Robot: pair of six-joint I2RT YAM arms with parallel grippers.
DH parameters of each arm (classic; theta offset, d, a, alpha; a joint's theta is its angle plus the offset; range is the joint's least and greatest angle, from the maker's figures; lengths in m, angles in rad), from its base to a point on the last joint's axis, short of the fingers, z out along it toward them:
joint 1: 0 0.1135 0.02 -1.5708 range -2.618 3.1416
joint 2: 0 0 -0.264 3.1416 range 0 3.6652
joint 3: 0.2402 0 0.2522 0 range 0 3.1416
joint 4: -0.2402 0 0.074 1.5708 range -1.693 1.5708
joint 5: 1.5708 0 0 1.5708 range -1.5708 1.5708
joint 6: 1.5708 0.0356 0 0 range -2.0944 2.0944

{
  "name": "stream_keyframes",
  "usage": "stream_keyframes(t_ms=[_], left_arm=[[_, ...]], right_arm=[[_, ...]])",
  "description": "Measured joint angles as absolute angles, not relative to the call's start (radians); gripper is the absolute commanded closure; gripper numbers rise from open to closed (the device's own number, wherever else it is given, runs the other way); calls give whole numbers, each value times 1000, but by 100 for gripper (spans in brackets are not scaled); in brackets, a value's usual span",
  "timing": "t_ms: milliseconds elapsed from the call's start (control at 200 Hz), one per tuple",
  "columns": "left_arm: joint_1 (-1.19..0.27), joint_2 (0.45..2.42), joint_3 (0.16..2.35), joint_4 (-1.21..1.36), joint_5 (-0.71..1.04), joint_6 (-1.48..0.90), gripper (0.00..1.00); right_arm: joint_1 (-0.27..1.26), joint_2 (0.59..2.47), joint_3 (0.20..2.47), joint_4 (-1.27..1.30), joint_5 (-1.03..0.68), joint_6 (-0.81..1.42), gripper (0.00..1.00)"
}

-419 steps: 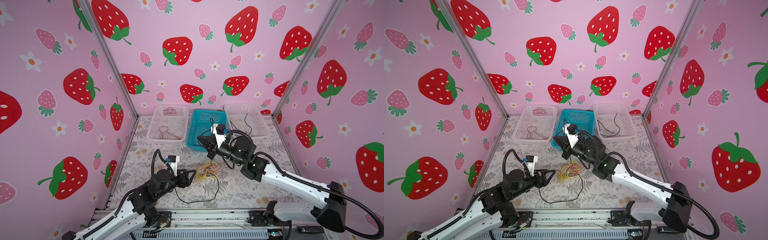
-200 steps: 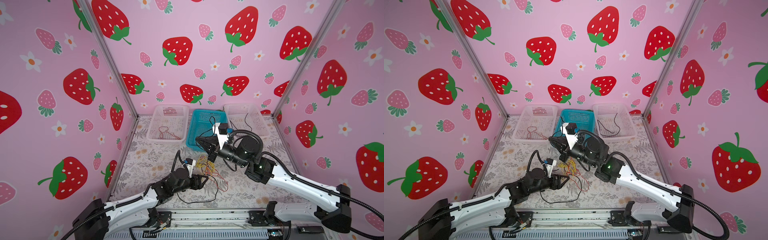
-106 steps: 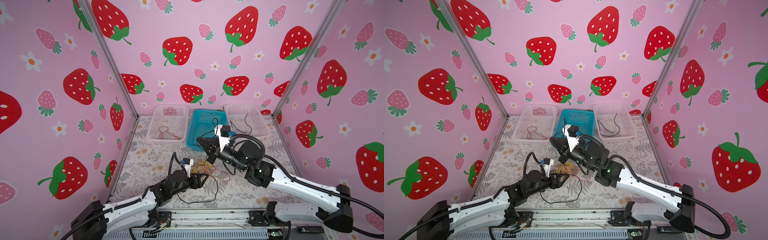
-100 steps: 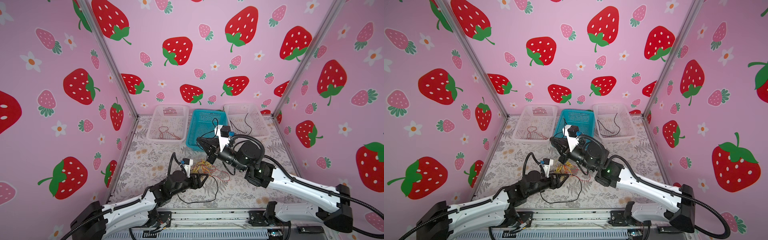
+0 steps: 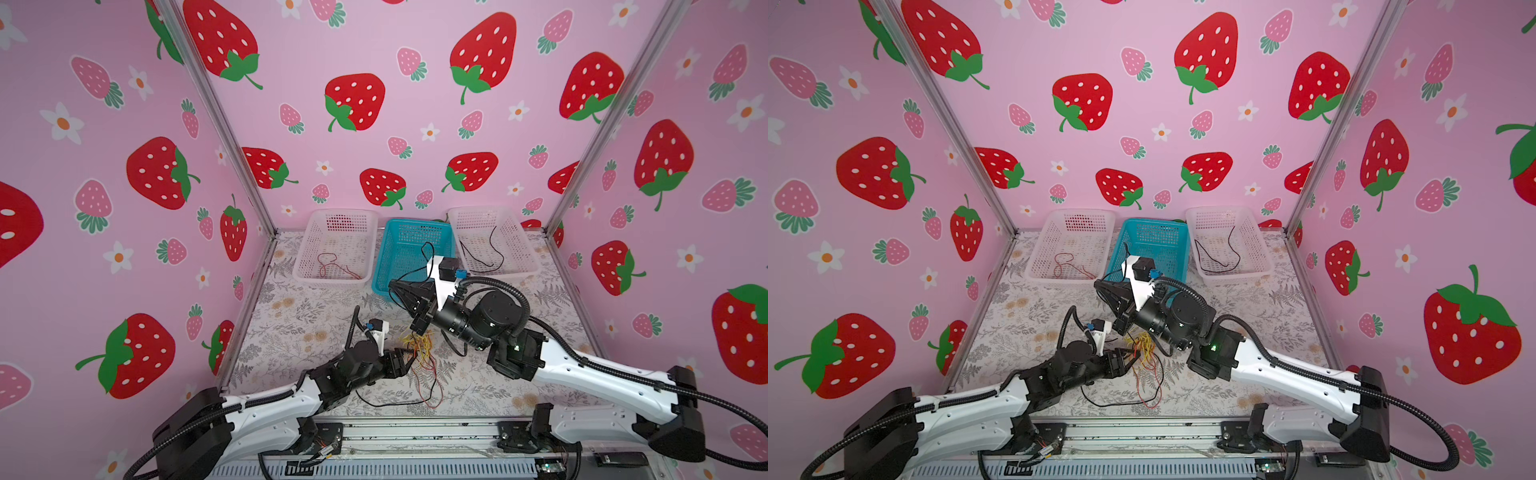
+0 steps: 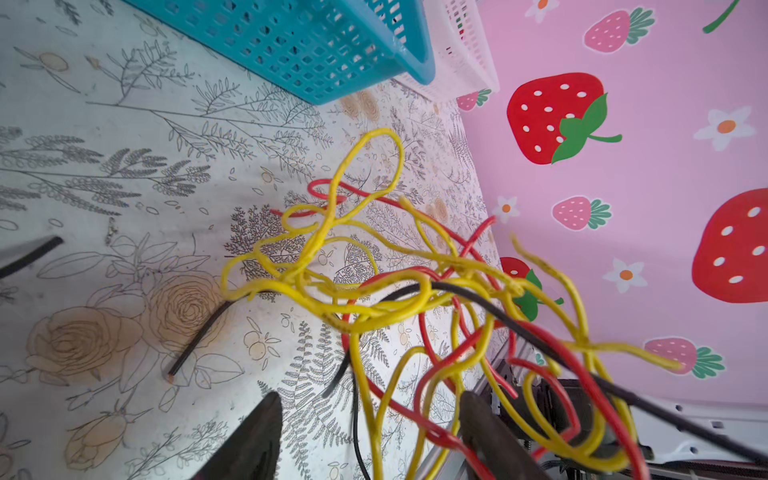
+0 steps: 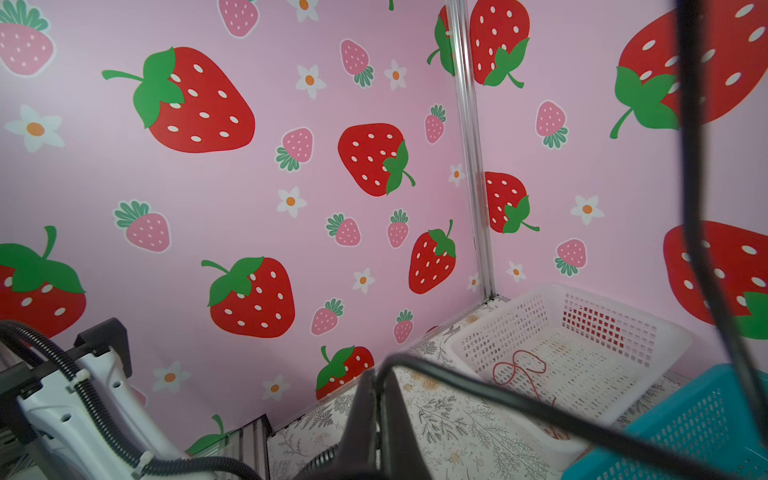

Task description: Untangle the cables

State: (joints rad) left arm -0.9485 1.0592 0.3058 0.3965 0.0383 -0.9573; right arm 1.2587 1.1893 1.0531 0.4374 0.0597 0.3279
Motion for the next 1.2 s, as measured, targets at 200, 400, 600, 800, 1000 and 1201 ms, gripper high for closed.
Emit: stream_keyframes(t_ms=[200, 400, 600, 800, 1000, 1201], left_arm=[[-952, 1091, 330, 430, 51, -961, 62], [-954, 1087, 329, 442, 53, -965, 93], [-954, 1061, 309, 445, 53, -962, 100], [-954, 1021, 278, 439, 52, -953, 100], [-954, 1001, 268, 407, 52, -939, 95], [-954, 1019, 257, 361, 53, -915, 69]], right_arm=[[1274, 1190, 1048, 445, 84, 317, 100], [1274, 1185, 1048, 442, 113, 297, 100], [1274, 1136, 1049, 401, 170, 249, 100], [1275, 1084, 1073, 331, 247, 181, 100], [1274, 1061, 1135, 252, 319, 107, 100], [1274, 1057, 1240, 193, 345, 72, 100]])
